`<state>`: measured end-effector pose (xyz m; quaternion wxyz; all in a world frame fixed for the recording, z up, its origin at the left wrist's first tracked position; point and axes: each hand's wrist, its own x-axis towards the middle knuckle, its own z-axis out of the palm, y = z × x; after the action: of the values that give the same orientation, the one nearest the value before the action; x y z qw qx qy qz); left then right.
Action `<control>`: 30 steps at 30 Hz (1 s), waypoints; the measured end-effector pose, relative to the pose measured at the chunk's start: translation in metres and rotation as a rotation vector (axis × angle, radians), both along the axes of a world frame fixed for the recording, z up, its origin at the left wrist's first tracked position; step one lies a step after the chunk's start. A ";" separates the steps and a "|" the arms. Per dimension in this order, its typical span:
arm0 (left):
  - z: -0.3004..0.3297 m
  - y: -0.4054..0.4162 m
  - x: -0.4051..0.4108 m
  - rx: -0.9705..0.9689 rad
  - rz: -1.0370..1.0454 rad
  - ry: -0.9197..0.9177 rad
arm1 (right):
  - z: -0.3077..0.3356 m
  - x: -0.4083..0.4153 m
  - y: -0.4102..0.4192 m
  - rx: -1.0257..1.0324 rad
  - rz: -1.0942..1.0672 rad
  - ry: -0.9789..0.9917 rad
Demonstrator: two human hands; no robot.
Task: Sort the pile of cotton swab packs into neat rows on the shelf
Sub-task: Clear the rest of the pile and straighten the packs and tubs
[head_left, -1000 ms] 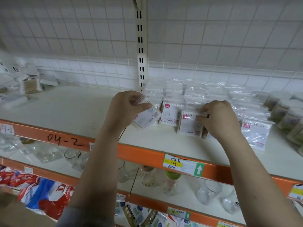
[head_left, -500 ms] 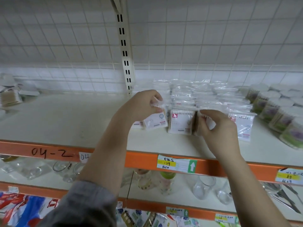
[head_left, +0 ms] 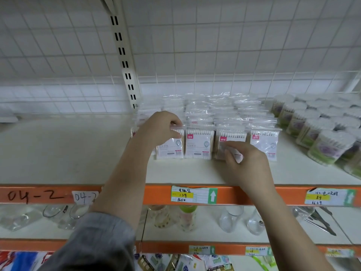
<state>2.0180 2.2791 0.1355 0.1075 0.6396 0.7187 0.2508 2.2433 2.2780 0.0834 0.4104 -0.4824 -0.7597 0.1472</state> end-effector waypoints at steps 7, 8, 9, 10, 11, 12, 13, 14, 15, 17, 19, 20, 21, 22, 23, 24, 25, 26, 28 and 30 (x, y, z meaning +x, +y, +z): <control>-0.003 -0.015 -0.001 0.294 0.181 -0.104 | 0.009 0.006 0.000 -0.022 0.088 -0.053; -0.004 -0.019 -0.001 0.324 0.223 -0.103 | 0.011 0.008 0.000 -0.031 0.107 -0.066; -0.004 -0.024 -0.002 0.337 0.260 -0.093 | 0.012 0.009 0.000 -0.049 0.133 -0.084; -0.005 -0.029 -0.002 0.333 0.293 -0.081 | 0.014 0.011 -0.001 -0.071 0.166 -0.112; -0.006 -0.035 -0.003 0.327 0.319 -0.070 | 0.017 0.012 -0.003 -0.089 0.208 -0.137; -0.008 -0.041 -0.003 0.326 0.342 -0.065 | 0.019 0.013 -0.006 -0.097 0.257 -0.158; -0.010 -0.047 -0.003 0.337 0.361 -0.060 | 0.020 0.013 -0.008 -0.099 0.302 -0.172; -0.012 -0.053 -0.002 0.348 0.381 -0.052 | 0.021 0.012 -0.010 -0.106 0.334 -0.196; -0.014 -0.059 -0.002 0.352 0.407 -0.039 | 0.022 0.011 -0.011 -0.117 0.359 -0.219; -0.017 -0.071 0.000 0.322 0.479 -0.031 | 0.023 0.007 -0.013 -0.133 0.420 -0.252; -0.020 -0.083 -0.001 0.293 0.534 -0.047 | 0.026 0.003 -0.016 -0.152 0.468 -0.284; -0.021 -0.090 -0.003 0.282 0.554 -0.054 | 0.028 0.000 -0.019 -0.151 0.487 -0.305; -0.022 -0.096 -0.005 0.274 0.571 -0.049 | 0.029 -0.004 -0.021 -0.148 0.507 -0.323; -0.022 -0.103 -0.009 0.269 0.586 -0.047 | 0.030 -0.008 -0.025 -0.144 0.521 -0.348; -0.022 -0.109 -0.013 0.267 0.597 -0.041 | 0.032 -0.012 -0.029 -0.139 0.532 -0.366; -0.022 -0.116 -0.018 0.263 0.609 -0.045 | 0.032 -0.018 -0.033 -0.124 0.544 -0.386; -0.022 -0.124 -0.023 0.260 0.621 -0.045 | 0.033 -0.024 -0.037 -0.112 0.559 -0.408; -0.024 -0.133 -0.029 0.257 0.629 -0.047 | 0.034 -0.030 -0.043 -0.111 0.570 -0.432; -0.025 -0.150 -0.043 0.252 0.639 -0.045 | 0.036 -0.046 -0.053 -0.138 0.584 -0.454; -0.027 -0.170 -0.060 0.249 0.672 -0.040 | 0.034 -0.067 -0.065 -0.180 0.584 -0.474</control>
<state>1.9584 2.1086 0.1082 -0.0457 0.3705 0.8505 0.3704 2.1765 2.2127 0.1175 0.1205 -0.3006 -0.9229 0.2084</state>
